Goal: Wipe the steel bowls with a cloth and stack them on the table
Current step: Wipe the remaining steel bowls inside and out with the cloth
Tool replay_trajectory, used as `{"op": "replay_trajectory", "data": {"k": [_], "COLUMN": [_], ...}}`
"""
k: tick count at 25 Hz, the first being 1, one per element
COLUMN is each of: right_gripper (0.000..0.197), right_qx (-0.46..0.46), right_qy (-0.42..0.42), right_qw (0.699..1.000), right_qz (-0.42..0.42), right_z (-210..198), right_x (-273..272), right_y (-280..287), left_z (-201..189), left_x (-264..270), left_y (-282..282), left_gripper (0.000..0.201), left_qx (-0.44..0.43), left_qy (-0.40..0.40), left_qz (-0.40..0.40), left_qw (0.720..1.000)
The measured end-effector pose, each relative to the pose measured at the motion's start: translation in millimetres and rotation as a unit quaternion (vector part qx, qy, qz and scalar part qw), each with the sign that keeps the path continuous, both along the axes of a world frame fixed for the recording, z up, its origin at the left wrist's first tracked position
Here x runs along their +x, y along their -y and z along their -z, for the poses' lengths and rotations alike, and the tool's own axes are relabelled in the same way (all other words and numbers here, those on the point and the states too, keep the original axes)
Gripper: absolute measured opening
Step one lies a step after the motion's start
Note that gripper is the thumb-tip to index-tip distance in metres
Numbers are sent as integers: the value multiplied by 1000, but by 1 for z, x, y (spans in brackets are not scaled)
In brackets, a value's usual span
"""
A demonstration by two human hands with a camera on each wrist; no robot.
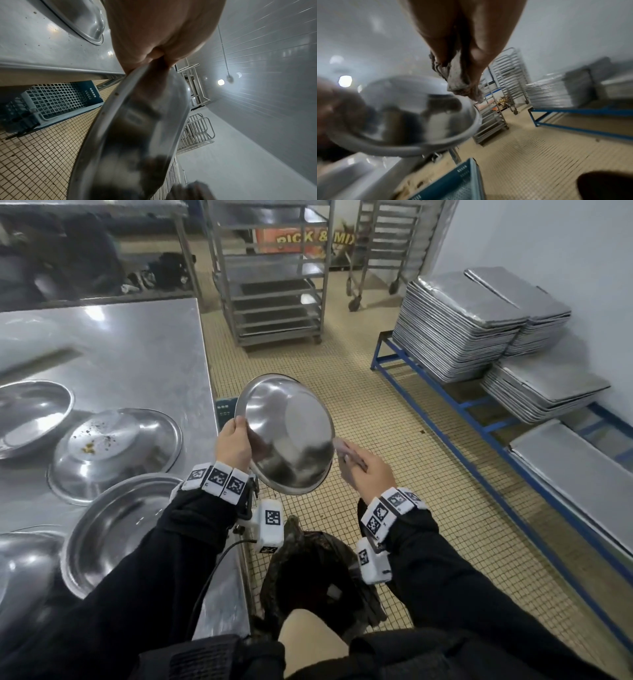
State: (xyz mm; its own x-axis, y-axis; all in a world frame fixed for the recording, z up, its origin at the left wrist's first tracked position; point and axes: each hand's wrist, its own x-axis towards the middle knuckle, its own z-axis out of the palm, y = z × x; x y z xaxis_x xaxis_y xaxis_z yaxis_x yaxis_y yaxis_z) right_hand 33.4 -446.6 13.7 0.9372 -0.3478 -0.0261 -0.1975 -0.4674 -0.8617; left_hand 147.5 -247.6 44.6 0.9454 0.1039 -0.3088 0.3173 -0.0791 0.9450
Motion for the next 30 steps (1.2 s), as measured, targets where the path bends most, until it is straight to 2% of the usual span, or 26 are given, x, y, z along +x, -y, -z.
{"op": "replay_trajectory", "data": {"k": [2,4,6,10,13,16,17,20,22,26,30], "right_gripper": [43,50,55,54,54,55,56,59,57,54,55], "right_qx": [-8,-89,-179,-240,-208,-116,-115,-195,-245,-314,-275], "right_qy": [58,90,100,149,105,64,61,83,97,141,115], "right_qw": [998,986,969,959,973,991,991,976,963,935,955], "right_qz": [-23,-113,-139,-29,10,9,-5,-57,-64,-82,-1], "right_z": [0,3,5,-19,-23,-2,8,30,23,-16,-39], "right_x": [-9,-8,3,45,68,48,36,13,16,43,73], "right_y": [-25,-52,-63,-48,-17,4,2,-25,-44,-54,-20], "left_z": [1,-1,-4,-17,-21,-23,-23,-23,-23,-22,-24], "left_x": [-8,-18,-28,-38,-31,-22,-20,-15,-16,-22,-21], "left_y": [4,11,18,22,19,16,16,17,19,19,18], "left_gripper": [30,31,32,31,30,32,32,31,31,31,30], "left_qx": [1,-4,4,-5,-30,-40,-47,-68,-59,-42,-65], "left_qy": [8,29,66,117,109,104,103,98,107,120,116], "left_qz": [14,25,37,43,29,12,5,-12,-11,16,15], "left_qw": [1000,999,997,992,993,994,994,993,992,992,991]}}
